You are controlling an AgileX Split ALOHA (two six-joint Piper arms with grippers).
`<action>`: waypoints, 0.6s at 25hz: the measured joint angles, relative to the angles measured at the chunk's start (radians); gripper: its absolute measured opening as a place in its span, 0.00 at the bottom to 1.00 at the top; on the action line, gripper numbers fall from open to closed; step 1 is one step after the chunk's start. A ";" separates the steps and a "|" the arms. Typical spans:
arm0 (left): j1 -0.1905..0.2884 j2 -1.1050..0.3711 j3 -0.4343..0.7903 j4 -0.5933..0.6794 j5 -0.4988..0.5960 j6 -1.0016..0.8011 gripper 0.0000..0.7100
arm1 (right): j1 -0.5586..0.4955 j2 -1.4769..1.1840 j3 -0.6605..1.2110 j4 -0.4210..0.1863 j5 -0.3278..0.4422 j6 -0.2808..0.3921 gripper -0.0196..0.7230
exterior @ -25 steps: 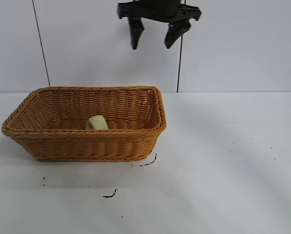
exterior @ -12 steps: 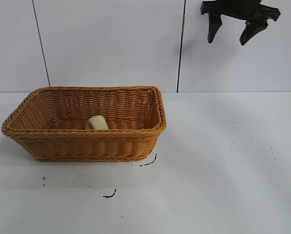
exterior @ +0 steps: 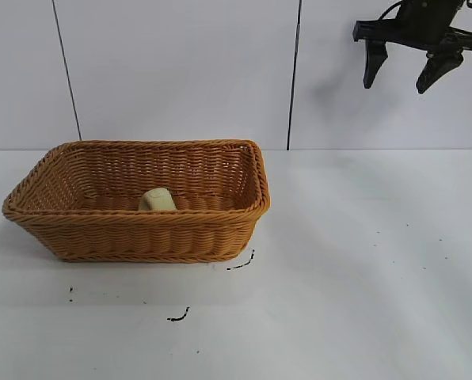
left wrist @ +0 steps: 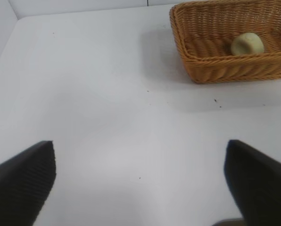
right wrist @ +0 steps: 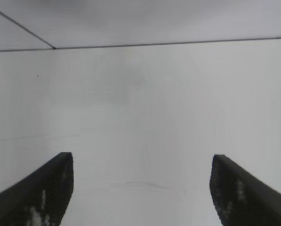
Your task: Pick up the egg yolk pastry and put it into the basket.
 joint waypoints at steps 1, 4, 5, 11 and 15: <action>0.000 0.000 0.000 0.000 0.000 0.000 0.98 | 0.000 -0.033 0.029 0.000 0.000 -0.002 0.80; 0.000 0.000 0.000 0.000 0.000 0.000 0.98 | 0.000 -0.150 0.144 0.000 -0.001 -0.004 0.80; 0.000 0.000 0.000 0.000 0.000 0.000 0.98 | 0.000 -0.201 0.191 0.000 -0.001 -0.005 0.80; 0.000 0.000 0.000 0.000 0.000 0.000 0.98 | 0.000 -0.533 0.488 0.000 -0.002 -0.007 0.79; 0.000 0.000 0.000 0.000 0.000 0.000 0.98 | 0.000 -0.775 0.693 0.000 -0.001 -0.009 0.79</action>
